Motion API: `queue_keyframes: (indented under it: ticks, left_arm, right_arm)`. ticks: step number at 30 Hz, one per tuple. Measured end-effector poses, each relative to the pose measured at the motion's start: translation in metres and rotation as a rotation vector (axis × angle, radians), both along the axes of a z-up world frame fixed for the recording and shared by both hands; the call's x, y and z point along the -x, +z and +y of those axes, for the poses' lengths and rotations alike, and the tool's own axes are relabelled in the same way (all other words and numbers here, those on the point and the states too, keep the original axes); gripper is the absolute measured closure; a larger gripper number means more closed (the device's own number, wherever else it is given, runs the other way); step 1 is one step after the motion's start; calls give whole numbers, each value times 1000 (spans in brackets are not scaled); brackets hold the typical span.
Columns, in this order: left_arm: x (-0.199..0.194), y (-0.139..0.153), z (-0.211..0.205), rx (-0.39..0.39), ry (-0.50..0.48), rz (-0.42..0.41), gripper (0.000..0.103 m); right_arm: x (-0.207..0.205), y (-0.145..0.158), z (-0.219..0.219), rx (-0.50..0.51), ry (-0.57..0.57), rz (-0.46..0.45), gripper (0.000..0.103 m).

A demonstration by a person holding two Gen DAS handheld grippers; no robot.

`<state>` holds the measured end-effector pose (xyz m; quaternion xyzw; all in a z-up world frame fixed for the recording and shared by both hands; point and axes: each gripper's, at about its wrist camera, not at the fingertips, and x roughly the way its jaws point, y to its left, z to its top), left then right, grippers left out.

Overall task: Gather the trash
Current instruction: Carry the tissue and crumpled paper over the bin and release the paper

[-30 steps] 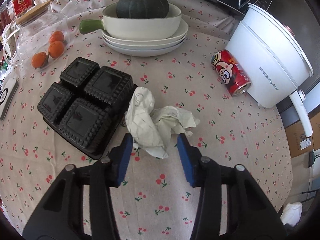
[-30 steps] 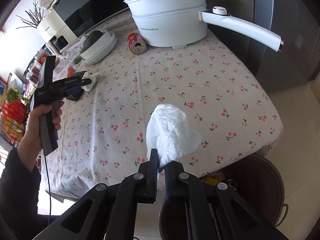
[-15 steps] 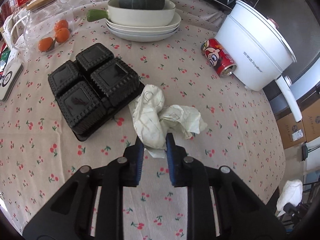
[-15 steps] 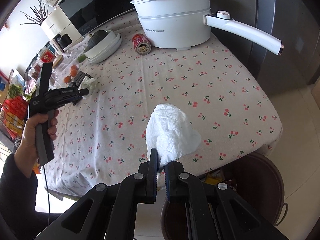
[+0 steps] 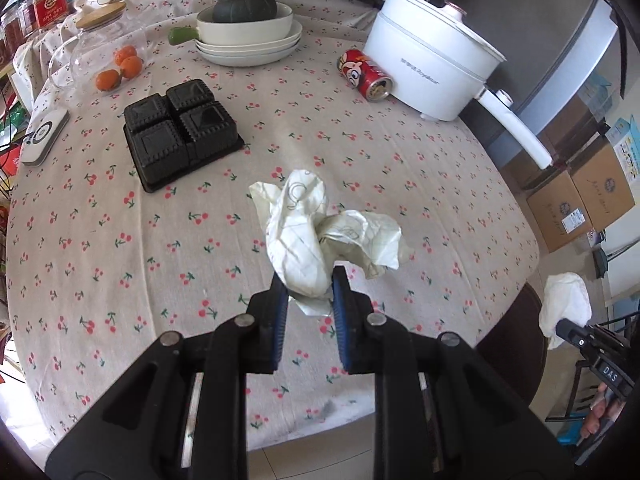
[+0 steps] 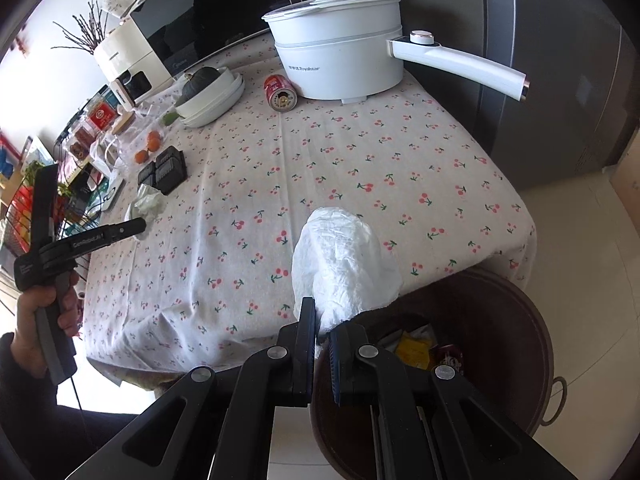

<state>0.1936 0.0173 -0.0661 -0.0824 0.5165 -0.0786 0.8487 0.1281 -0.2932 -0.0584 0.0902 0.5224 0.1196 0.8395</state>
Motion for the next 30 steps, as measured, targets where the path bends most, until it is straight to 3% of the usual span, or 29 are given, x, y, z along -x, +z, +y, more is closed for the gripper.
queue_keyframes:
  ticks: [8,19,25,30]
  left_arm:
    - [39,4,-33,52,-101,2,80]
    - [60,-8,-110,88,-317,43,80]
    - [73,-19,-170,78,-466,73,80]
    - [76,-33,-204,53,-530,99,80]
  right_arm:
    - [30,-9,-19,-7,-30,12,96]
    - [59,-24,-75,-33,-145,42,95]
    - [66,-35,-99,-24,-192,72,95]
    - [75,-38,-116,-22,-218,77,95]
